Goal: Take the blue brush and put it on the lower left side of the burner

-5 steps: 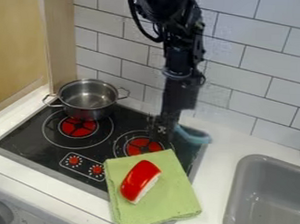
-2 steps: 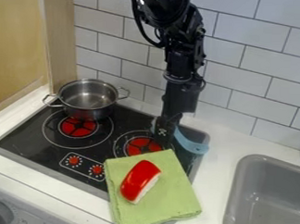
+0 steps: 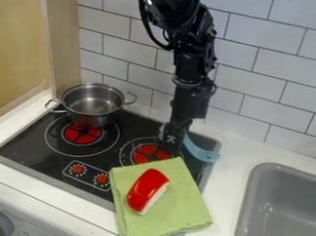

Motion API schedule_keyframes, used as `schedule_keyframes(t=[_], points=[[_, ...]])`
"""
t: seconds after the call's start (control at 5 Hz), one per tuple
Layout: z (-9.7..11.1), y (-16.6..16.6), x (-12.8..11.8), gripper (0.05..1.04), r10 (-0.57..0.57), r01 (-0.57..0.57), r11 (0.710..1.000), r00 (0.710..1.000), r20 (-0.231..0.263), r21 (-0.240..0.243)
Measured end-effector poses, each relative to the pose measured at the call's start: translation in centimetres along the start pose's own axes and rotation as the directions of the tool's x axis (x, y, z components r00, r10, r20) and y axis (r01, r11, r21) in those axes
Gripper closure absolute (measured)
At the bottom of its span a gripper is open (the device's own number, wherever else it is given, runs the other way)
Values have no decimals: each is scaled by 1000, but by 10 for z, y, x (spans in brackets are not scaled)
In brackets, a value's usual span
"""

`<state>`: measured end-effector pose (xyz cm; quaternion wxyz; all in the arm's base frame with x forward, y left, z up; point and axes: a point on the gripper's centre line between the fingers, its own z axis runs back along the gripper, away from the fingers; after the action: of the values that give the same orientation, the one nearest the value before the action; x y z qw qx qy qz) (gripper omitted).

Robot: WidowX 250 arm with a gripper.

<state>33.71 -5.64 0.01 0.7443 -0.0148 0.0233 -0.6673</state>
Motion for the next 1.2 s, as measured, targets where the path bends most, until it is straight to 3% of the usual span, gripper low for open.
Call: schedule_keyframes(t=[0.2, 0.4, 0.6, 0.8, 1.2], points=[[1, -2, 1, 336, 2, -2, 1000, 1000, 7, -8], [17, -3, 2, 336, 1, -1, 1000, 1000, 21, 8], [42, -1, 3, 336, -18, 16, 998, 999, 38, 62], [52, -14, 1, 336, -30, 27, 997, 998, 47, 66], [80, -53, -28, 340, -51, 45, 995, 996, 67, 94]])
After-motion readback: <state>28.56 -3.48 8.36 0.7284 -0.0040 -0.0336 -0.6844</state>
